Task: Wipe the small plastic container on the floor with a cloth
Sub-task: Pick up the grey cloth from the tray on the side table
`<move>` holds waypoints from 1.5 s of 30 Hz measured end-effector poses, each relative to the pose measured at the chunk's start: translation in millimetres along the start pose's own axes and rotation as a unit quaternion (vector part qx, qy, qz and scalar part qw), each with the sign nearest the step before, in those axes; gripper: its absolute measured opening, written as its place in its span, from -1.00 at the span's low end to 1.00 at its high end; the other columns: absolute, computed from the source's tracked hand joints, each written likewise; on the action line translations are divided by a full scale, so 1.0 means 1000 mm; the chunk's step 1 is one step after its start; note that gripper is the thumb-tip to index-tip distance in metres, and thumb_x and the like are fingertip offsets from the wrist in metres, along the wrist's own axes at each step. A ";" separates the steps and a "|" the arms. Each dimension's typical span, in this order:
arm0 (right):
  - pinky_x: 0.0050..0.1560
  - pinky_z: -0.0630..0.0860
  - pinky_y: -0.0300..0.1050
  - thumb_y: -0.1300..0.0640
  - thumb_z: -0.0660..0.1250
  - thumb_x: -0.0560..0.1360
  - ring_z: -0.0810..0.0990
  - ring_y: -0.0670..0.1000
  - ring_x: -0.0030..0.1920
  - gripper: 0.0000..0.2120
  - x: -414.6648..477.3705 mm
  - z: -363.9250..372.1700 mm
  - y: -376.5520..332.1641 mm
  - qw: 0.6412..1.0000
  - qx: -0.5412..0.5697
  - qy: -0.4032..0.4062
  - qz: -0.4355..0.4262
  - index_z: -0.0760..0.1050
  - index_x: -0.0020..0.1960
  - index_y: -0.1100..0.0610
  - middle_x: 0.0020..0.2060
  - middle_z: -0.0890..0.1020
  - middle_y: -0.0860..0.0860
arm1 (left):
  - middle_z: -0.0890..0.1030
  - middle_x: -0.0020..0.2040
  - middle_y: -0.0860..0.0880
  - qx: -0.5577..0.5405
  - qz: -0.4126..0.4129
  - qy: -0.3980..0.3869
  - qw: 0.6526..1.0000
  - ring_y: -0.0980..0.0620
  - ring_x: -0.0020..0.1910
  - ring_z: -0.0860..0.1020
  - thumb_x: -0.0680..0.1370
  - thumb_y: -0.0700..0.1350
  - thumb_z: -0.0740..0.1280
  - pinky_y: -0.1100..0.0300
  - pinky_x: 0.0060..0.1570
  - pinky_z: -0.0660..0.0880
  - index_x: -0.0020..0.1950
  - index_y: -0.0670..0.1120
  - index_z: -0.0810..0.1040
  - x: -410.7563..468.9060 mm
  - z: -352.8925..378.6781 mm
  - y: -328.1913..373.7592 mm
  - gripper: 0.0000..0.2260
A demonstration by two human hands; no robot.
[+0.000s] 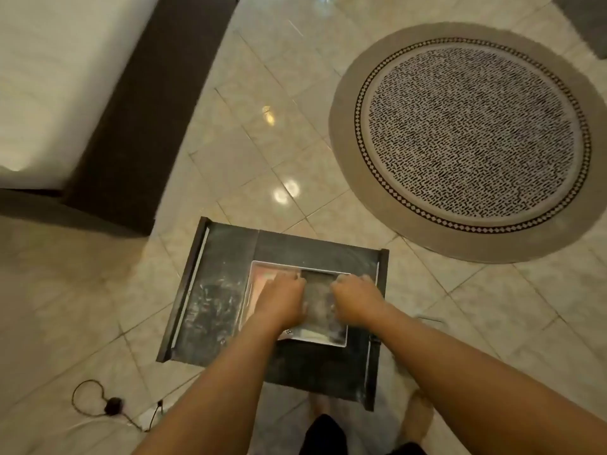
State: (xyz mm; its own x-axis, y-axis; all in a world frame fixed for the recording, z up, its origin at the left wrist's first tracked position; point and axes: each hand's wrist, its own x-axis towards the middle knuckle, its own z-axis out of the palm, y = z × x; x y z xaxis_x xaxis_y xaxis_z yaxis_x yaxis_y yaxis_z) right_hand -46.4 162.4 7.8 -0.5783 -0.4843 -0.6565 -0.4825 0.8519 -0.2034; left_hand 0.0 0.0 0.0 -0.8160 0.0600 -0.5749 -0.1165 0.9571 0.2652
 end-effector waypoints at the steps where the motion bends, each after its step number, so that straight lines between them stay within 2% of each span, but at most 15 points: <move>1: 0.29 0.33 0.11 0.02 0.31 0.53 0.51 0.16 0.22 -0.70 0.007 0.005 0.000 1.000 -0.017 -0.003 0.003 0.55 0.21 0.12 0.20 0.56 0.12 | 0.54 0.20 -0.11 0.011 0.006 -0.010 1.000 -0.14 0.16 0.48 0.52 -0.01 0.37 0.02 0.07 0.43 0.11 -0.08 0.54 0.007 0.005 -0.002 -0.77; 4: 0.29 0.31 0.09 0.04 0.29 0.54 0.50 0.15 0.21 -0.73 0.025 0.022 0.006 0.998 -0.057 0.017 0.004 0.55 0.19 0.12 0.17 0.55 0.12 | 0.53 0.22 -0.11 0.045 0.014 -0.003 0.999 -0.15 0.12 0.51 0.52 -0.06 0.35 0.02 0.03 0.43 0.09 -0.08 0.54 0.027 0.023 -0.007 -0.82; 8: 0.28 0.30 0.10 0.07 0.30 0.55 0.48 0.14 0.22 -0.75 0.039 0.042 0.005 0.994 -0.103 0.032 0.014 0.55 0.18 0.13 0.17 0.56 0.13 | 0.38 0.45 -0.15 0.080 0.049 -0.001 0.996 -0.17 0.25 0.48 0.55 -0.17 0.33 -0.03 0.12 0.46 0.26 -0.15 0.48 0.045 0.044 -0.005 -0.72; 12: 0.28 0.32 0.10 0.07 0.35 0.52 0.45 0.17 0.25 -0.71 0.047 0.059 -0.002 0.991 -0.114 0.060 0.045 0.49 0.19 0.14 0.19 0.56 0.15 | 0.44 0.31 -0.14 0.082 0.062 0.029 0.994 -0.13 0.13 0.52 0.49 -0.22 0.41 0.02 -0.02 0.47 0.26 -0.12 0.45 0.054 0.060 -0.003 -0.65; 16: 0.29 0.35 0.08 0.04 0.39 0.49 0.45 0.18 0.24 -0.65 0.052 0.076 -0.010 0.987 -0.091 0.106 0.081 0.45 0.22 0.15 0.18 0.55 0.17 | 0.43 0.30 -0.13 0.103 0.078 0.055 0.990 -0.12 0.11 0.52 0.52 -0.15 0.37 0.03 -0.08 0.46 0.34 -0.10 0.37 0.062 0.075 -0.002 -0.59; 19: 0.31 0.30 0.09 0.05 0.41 0.47 0.45 0.16 0.23 -0.63 0.058 0.081 -0.010 0.986 -0.069 0.117 0.097 0.45 0.22 0.13 0.17 0.56 0.13 | 0.54 0.20 -0.12 0.094 0.069 0.049 0.992 -0.14 0.07 0.56 0.52 -0.08 0.37 0.04 -0.11 0.39 0.36 -0.09 0.33 0.063 0.084 0.000 -0.55; 23: 0.34 0.22 0.16 0.04 0.45 0.44 0.41 0.16 0.24 -0.67 0.060 0.081 -0.010 0.988 -0.037 0.103 0.105 0.52 0.16 0.09 0.13 0.55 0.10 | 0.56 0.17 -0.15 0.087 0.061 0.043 0.993 -0.19 0.01 0.59 0.51 -0.08 0.37 0.05 -0.19 0.26 0.22 -0.08 0.37 0.062 0.085 0.004 -0.67; 27: 0.27 0.25 0.12 0.05 0.44 0.46 0.39 0.14 0.22 -0.75 0.052 0.074 -0.011 0.990 -0.007 0.098 0.099 0.55 0.11 0.05 0.11 0.51 0.08 | 0.54 0.06 -0.10 0.048 0.048 0.069 0.995 -0.11 -0.11 0.54 0.54 -0.10 0.36 0.09 -0.21 0.40 0.08 -0.04 0.44 0.052 0.075 0.007 -0.83; 30: 0.20 0.37 0.06 0.04 0.44 0.46 0.52 0.11 0.13 -0.82 0.039 0.059 -0.010 0.990 0.071 0.090 0.081 0.55 0.05 0.01 0.01 0.61 0.03 | 0.43 0.06 -0.07 0.021 0.047 0.107 0.993 -0.03 -0.04 0.42 0.47 -0.08 0.45 0.12 -0.11 0.43 -0.02 -0.03 0.47 0.042 0.061 0.005 -0.81; 33: 0.08 0.59 0.07 0.11 0.48 0.42 0.64 0.11 0.01 -0.74 0.019 0.033 -0.001 0.979 0.184 0.043 0.078 0.52 0.08 0.02 -0.01 0.65 0.04 | 0.44 0.11 -0.03 0.022 0.114 0.131 0.985 -0.03 0.08 0.39 0.38 -0.07 0.51 0.07 0.06 0.38 -0.09 0.01 0.49 0.029 0.034 0.002 -0.77; 35: -0.04 0.63 0.10 0.11 0.50 0.39 0.63 0.08 -0.09 -0.74 0.003 0.012 0.011 0.967 0.241 0.050 0.061 0.49 0.01 0.00 -0.09 0.64 0.01 | 0.50 -0.02 0.04 -0.037 0.117 0.114 0.986 0.01 -0.01 0.45 0.40 -0.10 0.47 0.04 0.07 0.43 -0.18 0.05 0.42 0.019 0.007 0.006 -0.78; 38: -0.26 0.53 -0.12 0.12 0.50 0.42 0.57 0.00 -0.20 -0.78 -0.026 -0.025 0.036 0.936 0.339 0.087 0.034 0.45 -0.15 -0.04 -0.21 0.59 -0.04 | 0.55 -0.20 0.02 -0.217 0.052 0.042 0.974 -0.03 -0.22 0.54 0.47 -0.13 0.46 0.03 -0.20 0.58 -0.14 0.02 0.40 0.007 -0.037 0.017 -0.78; 40: -0.27 0.50 -0.22 0.17 0.52 0.38 0.58 -0.03 -0.18 -0.77 -0.050 -0.051 0.054 0.908 0.402 0.108 0.041 0.50 -0.14 -0.06 -0.20 0.60 -0.05 | 0.57 -0.06 -0.04 -0.333 0.026 0.028 0.942 -0.03 -0.13 0.59 0.46 -0.13 0.50 0.15 -0.21 0.61 0.00 0.02 0.44 -0.003 -0.065 0.030 -0.74; 42: -0.26 0.56 -0.22 0.17 0.53 0.35 0.62 -0.03 -0.14 -0.80 -0.075 -0.073 0.074 0.875 0.465 0.126 0.050 0.58 -0.11 -0.02 -0.17 0.64 -0.02 | 0.53 0.09 -0.04 -0.435 -0.006 0.023 0.900 -0.04 0.03 0.57 0.43 -0.13 0.55 0.16 -0.12 0.62 0.17 0.01 0.46 -0.014 -0.090 0.048 -0.60; 45: -0.23 0.62 -0.18 0.17 0.56 0.34 0.67 0.01 -0.13 -0.79 -0.113 -0.093 0.104 0.821 0.548 0.152 0.051 0.62 -0.06 0.10 -0.16 0.69 0.05 | 0.59 0.10 -0.08 -0.506 -0.028 0.017 0.862 -0.08 0.07 0.59 0.43 -0.07 0.54 0.16 -0.08 0.57 0.15 -0.08 0.55 -0.028 -0.115 0.085 -0.66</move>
State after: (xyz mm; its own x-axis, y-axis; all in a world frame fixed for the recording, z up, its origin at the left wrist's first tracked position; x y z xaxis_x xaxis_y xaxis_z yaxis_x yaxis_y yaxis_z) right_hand -92.3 287.2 127.9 -0.7972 -0.2838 -0.5328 0.3639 0.4783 -0.7993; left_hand -51.6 46.9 127.6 -0.8070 -0.0022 -0.5905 -0.5766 0.2190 0.7872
